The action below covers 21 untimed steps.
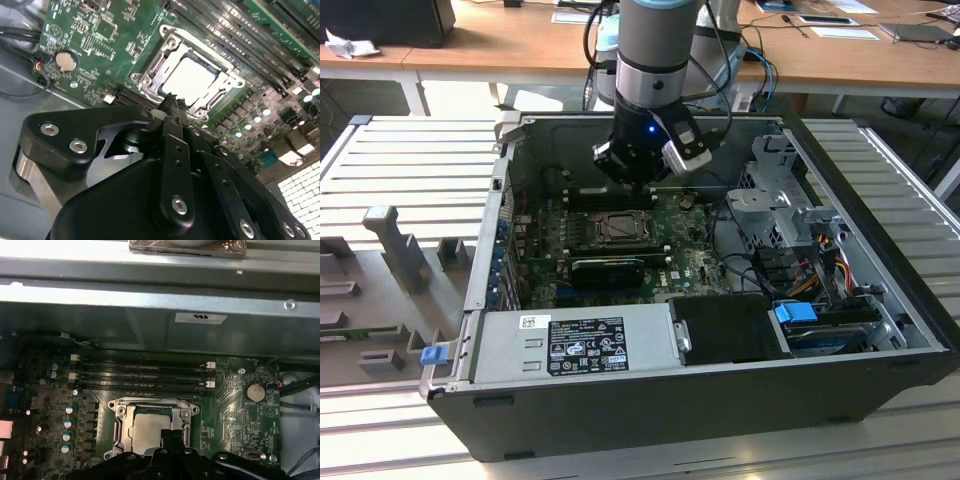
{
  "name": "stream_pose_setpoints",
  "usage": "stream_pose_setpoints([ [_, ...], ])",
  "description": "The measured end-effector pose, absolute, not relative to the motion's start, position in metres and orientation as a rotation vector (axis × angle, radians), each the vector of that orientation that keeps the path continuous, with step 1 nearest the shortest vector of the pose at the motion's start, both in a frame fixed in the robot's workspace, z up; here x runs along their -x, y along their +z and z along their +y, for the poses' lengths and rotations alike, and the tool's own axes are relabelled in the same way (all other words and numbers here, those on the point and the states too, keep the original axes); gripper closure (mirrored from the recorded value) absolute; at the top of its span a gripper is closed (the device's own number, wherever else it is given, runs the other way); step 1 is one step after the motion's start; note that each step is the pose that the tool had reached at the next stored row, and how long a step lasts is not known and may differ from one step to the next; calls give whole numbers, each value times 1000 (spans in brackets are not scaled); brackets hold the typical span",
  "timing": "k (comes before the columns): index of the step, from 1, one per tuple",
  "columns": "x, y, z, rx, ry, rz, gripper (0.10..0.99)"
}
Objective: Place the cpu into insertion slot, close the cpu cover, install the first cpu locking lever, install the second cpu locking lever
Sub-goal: 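Install the second cpu locking lever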
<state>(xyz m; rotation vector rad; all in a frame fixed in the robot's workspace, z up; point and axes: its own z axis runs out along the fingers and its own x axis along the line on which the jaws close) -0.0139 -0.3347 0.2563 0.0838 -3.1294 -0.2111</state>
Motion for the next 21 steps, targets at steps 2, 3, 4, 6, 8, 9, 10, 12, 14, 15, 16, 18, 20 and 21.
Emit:
stream_pose_setpoints([
  [2, 14, 252, -337, -83, -211, -3127, 980],
  [3, 14, 250, -338, -83, -211, -3127, 980],
  [4, 14, 248, -340, -83, -211, -3127, 980],
  [6, 14, 244, -351, -83, -211, -3126, 980],
  [8, 14, 243, -365, -83, -211, -3126, 980],
  [9, 14, 242, -370, -83, -213, -3124, 980],
  [10, 14, 242, -373, -83, -214, -3121, 980],
  [12, 14, 242, -374, -83, -214, -3121, 980],
  [14, 14, 241, -376, -83, -214, -3121, 980],
  [15, 14, 241, -378, -83, -214, -3121, 980],
  [16, 16, 241, -379, -83, -214, -3121, 980],
  [18, 20, 241, -381, -84, -217, -3121, 980],
  [20, 28, 240, -382, -86, -221, -3120, 980],
  [21, 32, 240, -382, -86, -222, -3120, 980],
])
